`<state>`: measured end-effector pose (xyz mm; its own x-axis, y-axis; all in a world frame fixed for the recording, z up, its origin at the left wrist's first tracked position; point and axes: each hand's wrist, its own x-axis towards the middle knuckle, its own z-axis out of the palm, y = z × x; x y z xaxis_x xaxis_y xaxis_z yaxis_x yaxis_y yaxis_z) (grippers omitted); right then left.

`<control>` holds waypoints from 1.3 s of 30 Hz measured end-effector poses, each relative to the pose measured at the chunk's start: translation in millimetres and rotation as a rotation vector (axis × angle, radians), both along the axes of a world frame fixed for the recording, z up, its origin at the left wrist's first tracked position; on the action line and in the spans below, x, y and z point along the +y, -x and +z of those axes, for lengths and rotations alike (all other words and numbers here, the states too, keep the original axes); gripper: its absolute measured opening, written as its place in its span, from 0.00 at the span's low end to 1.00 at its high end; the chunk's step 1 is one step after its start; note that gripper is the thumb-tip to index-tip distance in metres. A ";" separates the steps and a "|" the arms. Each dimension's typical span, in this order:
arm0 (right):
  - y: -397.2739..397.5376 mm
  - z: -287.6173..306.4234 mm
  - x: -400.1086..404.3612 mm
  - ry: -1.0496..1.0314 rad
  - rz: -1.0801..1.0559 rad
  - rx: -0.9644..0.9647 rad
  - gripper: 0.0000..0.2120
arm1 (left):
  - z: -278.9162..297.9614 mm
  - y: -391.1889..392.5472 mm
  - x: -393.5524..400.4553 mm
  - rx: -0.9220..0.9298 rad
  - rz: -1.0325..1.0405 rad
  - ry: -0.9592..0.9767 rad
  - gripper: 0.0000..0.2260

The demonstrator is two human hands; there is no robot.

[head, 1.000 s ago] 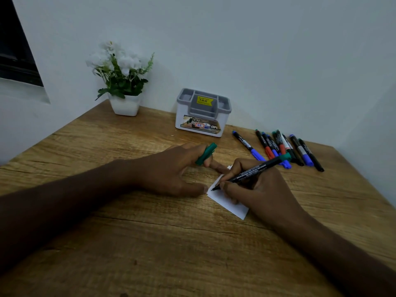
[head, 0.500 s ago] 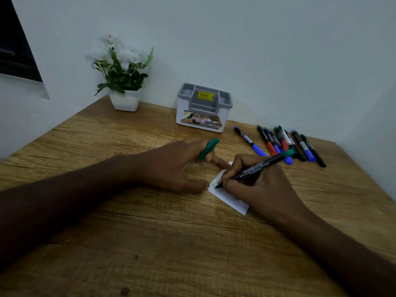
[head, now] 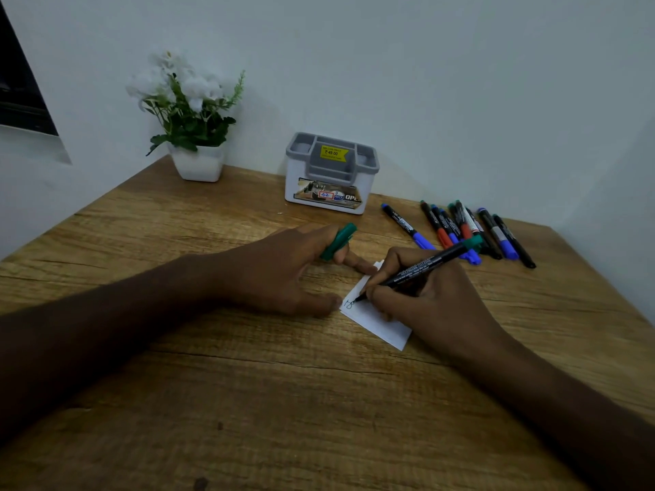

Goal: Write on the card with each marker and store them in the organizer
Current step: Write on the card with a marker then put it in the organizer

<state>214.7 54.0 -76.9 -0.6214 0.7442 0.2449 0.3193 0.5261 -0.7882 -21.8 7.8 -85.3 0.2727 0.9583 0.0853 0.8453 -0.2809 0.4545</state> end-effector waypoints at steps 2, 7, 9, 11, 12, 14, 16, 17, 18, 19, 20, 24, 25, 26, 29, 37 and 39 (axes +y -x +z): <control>-0.4 0.3 0.4 0.009 -0.003 0.005 0.08 | 0.3 0.0 -0.4 -0.008 -0.001 -0.001 0.26; -0.1 -0.9 1.2 0.001 -0.012 -0.003 0.06 | 1.4 -0.8 -0.1 -0.010 -0.004 -0.004 0.22; -0.6 -0.9 2.0 0.014 -0.008 0.001 0.06 | 0.8 -0.6 -0.1 -0.004 0.000 0.001 0.23; -0.4 -0.5 1.4 0.002 0.004 -0.012 0.07 | 0.5 -0.4 0.0 -0.003 0.002 0.002 0.27; -0.5 -0.5 1.1 -0.008 0.005 -0.019 0.07 | 0.6 -0.6 0.0 -0.004 0.003 0.003 0.29; -1.2 -0.9 1.5 -0.006 -0.008 -0.006 0.06 | 1.1 -1.0 0.2 -0.001 0.001 -0.003 0.29; -1.8 -2.1 2.7 -0.016 -0.041 0.009 0.05 | 1.2 -0.9 0.2 -0.005 -0.001 -0.003 0.28; -2.0 -2.4 2.9 -0.026 -0.055 0.005 0.04 | 1.1 -0.8 0.4 -0.012 -0.003 -0.001 0.26; -1.8 -2.1 2.8 -0.029 -0.059 -0.002 0.04 | 0.8 -0.5 0.2 -0.021 -0.006 -0.003 0.25; -1.5 -1.9 2.3 -0.025 -0.053 -0.008 0.04 | 0.8 -0.4 0.0 -0.028 -0.007 -0.005 0.24; -1.3 -1.4 1.8 -0.018 -0.046 -0.014 0.04 | 0.4 -0.2 -0.2 -0.031 -0.007 -0.006 0.23; -2.4 -1.5 3.1 0.003 -0.055 -0.016 0.03 | 0.7 -0.3 0.2 -0.009 0.002 0.000 0.25; -2.5 -1.8 3.4 -0.004 -0.064 -0.016 0.03 | 0.9 -0.3 0.2 -0.004 0.005 0.003 0.25; -2.5 -1.8 3.3 -0.010 -0.070 -0.017 0.02 | 1.0 -0.6 0.4 -0.002 0.005 0.004 0.25; -2.0 -1.6 2.3 -0.004 -0.060 -0.026 0.02 | 1.4 -1.1 0.2 0.000 0.001 0.005 0.25; -2.3 -3.6 5.3 0.008 -0.098 -0.018 0.03 | 1.0 -0.5 0.4 -0.024 -0.003 0.011 0.20; -2.7 -4.0 5.1 0.003 -0.091 -0.018 0.03 | 0.5 -0.3 0.7 -0.016 0.001 0.016 0.23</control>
<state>217.4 59.1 -80.9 -0.5554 0.7986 0.2317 0.3797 0.4915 -0.7837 -21.5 8.4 -84.8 0.2706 0.9599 0.0739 0.8381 -0.2726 0.4725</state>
